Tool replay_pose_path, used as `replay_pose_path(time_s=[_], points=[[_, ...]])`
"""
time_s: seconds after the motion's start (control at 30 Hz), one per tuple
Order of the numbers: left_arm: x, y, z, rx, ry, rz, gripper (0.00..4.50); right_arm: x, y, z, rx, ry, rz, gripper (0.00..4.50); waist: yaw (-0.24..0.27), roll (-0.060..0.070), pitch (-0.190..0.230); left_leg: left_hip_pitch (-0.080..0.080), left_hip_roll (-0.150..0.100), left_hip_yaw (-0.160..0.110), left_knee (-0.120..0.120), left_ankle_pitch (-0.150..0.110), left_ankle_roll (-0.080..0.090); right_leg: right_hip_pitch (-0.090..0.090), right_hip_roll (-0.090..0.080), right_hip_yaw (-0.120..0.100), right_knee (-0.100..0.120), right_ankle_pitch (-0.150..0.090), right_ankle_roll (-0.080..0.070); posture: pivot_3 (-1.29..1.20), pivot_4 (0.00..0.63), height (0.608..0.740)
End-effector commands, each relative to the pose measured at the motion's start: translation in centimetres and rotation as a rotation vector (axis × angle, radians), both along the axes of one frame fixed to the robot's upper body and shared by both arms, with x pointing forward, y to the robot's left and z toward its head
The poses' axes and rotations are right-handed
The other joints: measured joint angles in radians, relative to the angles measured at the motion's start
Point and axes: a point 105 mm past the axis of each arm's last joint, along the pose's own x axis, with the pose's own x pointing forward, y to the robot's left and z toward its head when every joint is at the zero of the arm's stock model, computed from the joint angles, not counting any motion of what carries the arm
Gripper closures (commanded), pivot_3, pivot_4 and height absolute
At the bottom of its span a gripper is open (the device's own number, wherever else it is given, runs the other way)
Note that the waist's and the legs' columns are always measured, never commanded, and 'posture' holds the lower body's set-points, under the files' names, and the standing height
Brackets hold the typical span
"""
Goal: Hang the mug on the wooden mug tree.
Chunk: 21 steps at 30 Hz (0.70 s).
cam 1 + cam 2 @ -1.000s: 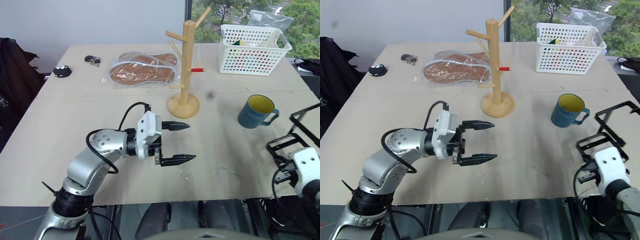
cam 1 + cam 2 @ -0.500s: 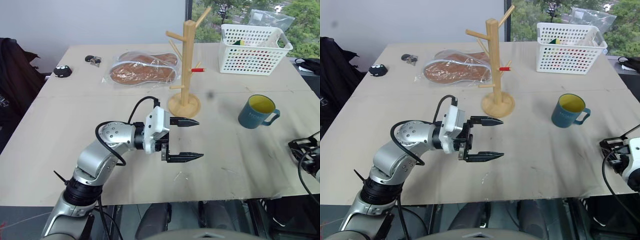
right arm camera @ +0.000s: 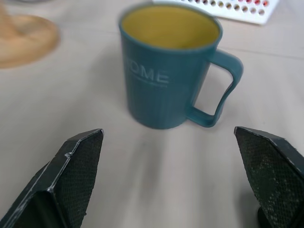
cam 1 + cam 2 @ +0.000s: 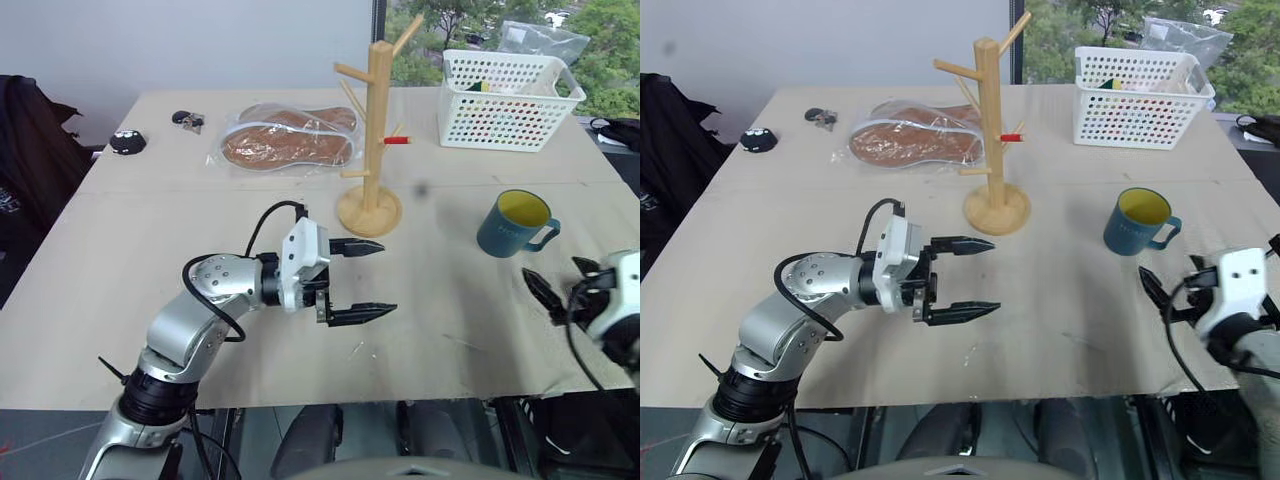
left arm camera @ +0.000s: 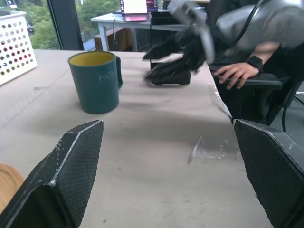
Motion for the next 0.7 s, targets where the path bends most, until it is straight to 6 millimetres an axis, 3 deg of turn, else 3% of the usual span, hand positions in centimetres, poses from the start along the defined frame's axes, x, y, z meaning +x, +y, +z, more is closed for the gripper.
replay_pose_path(time_s=[0.03,0.4,0.7], points=[[-0.4,-0.2,1.7,-0.023,-0.072,-0.009,0.00,1.4,-1.2,1.0,-0.065,-0.108,-0.074,0.03,-0.002,0.000,0.000,0.000,0.000,0.000,0.000,0.000,0.000,0.000,0.000,0.000,0.000,0.000,0.000,0.00,0.150,0.740],[-0.4,0.1,1.8,-0.009,-0.070,0.011,0.00,4.7,-1.8,-0.2,-0.028,-0.155,-0.098,0.03,-0.006,0.000,0.000,0.000,0.000,0.001,0.000,0.000,0.001,-0.001,0.001,0.001,0.000,0.000,0.000,0.00,0.150,0.740],[-0.3,0.1,2.0,-0.004,-0.079,0.014,0.00,7.3,-4.1,-0.7,-0.010,-0.167,-0.123,0.03,-0.006,0.001,0.000,0.000,0.000,0.001,0.000,0.000,0.000,-0.001,0.001,0.001,0.001,0.000,0.000,0.00,0.150,0.740]])
